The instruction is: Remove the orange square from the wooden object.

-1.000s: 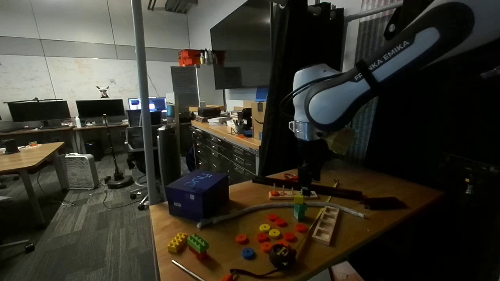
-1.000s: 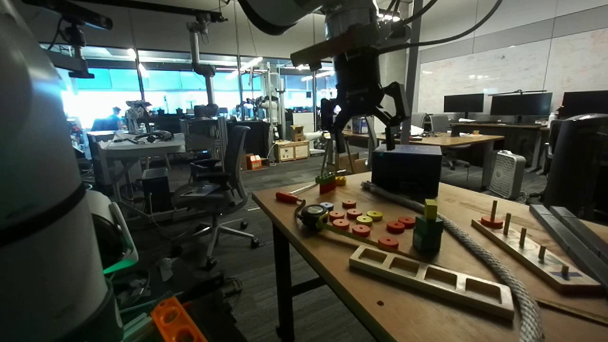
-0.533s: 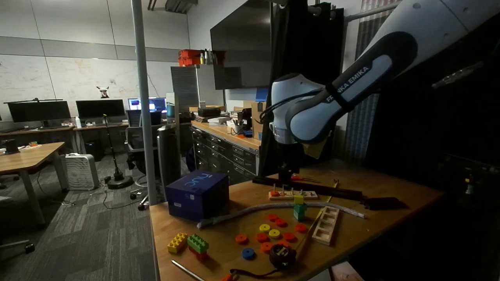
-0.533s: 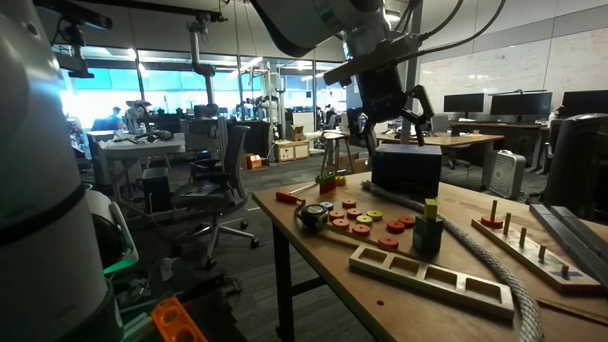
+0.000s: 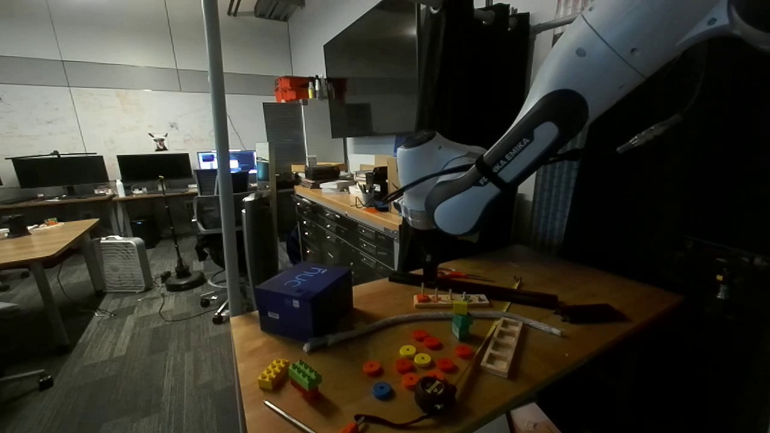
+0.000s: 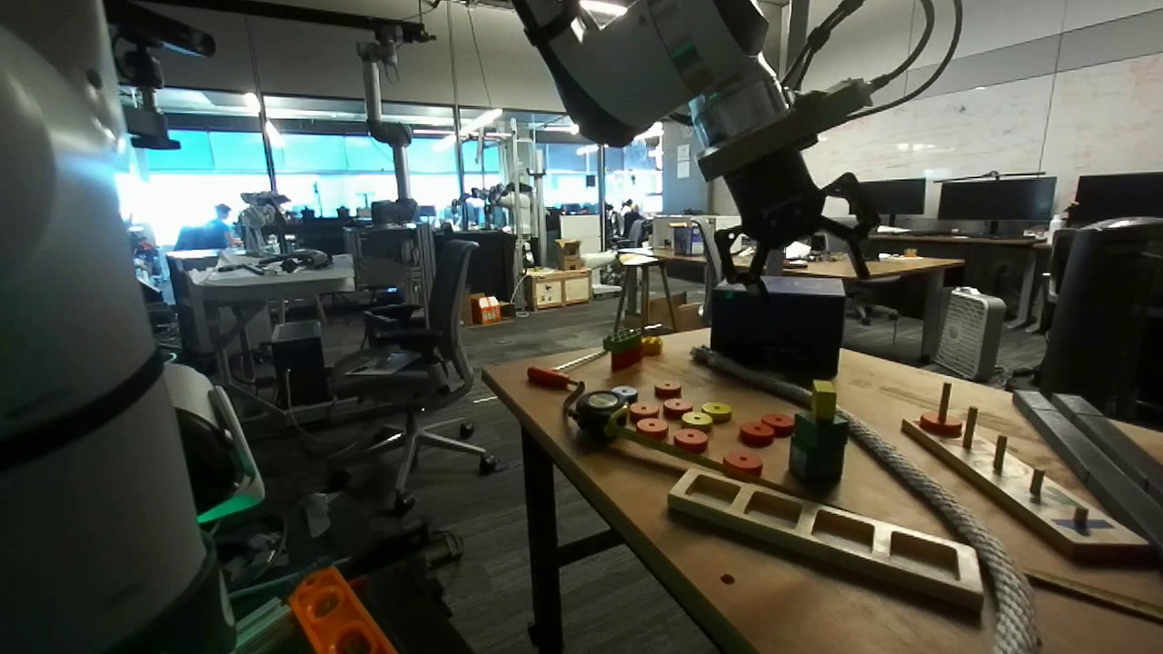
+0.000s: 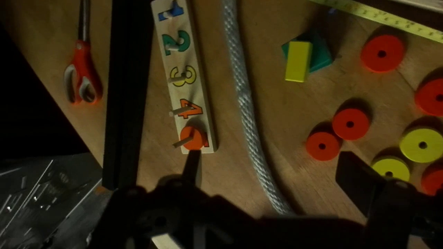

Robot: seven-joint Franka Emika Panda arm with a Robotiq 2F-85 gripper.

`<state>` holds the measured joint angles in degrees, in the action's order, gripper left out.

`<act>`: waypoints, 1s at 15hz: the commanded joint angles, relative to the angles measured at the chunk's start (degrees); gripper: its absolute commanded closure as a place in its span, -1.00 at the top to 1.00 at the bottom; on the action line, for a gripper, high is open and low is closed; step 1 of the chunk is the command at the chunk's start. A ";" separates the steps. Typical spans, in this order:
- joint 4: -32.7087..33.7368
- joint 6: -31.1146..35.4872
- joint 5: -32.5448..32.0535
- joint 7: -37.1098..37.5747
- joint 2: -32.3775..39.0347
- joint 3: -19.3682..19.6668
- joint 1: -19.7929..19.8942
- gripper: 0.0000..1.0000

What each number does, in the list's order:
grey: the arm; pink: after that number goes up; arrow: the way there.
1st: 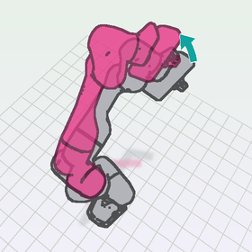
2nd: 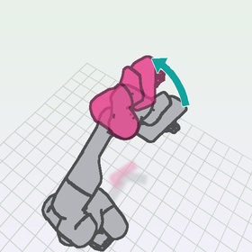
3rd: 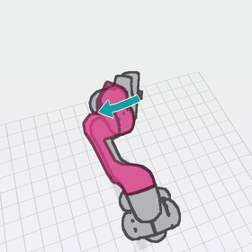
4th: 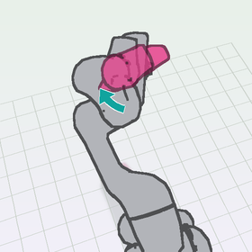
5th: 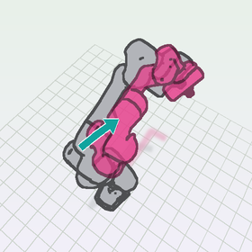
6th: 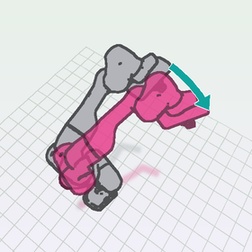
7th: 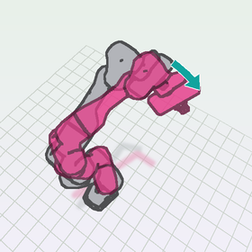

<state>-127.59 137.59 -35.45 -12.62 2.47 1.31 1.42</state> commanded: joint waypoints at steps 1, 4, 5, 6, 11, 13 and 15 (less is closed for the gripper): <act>1.12 5.21 -10.32 -2.18 3.01 1.53 0.81 1.00; 2.52 9.42 -18.53 -1.46 6.59 3.17 1.84 1.00; 3.11 10.75 -19.96 -1.81 7.74 3.53 2.25 1.00; 4.59 12.28 -20.15 -2.07 9.53 3.82 2.81 1.00; 14.38 15.14 -13.12 -5.02 20.40 2.94 4.94 1.00; 18.44 14.76 -11.04 -6.93 24.57 2.49 5.02 1.00; 22.13 14.27 -9.09 -8.95 27.96 2.00 5.05 1.00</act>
<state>-112.63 151.55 -47.59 -17.86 24.57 4.38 5.78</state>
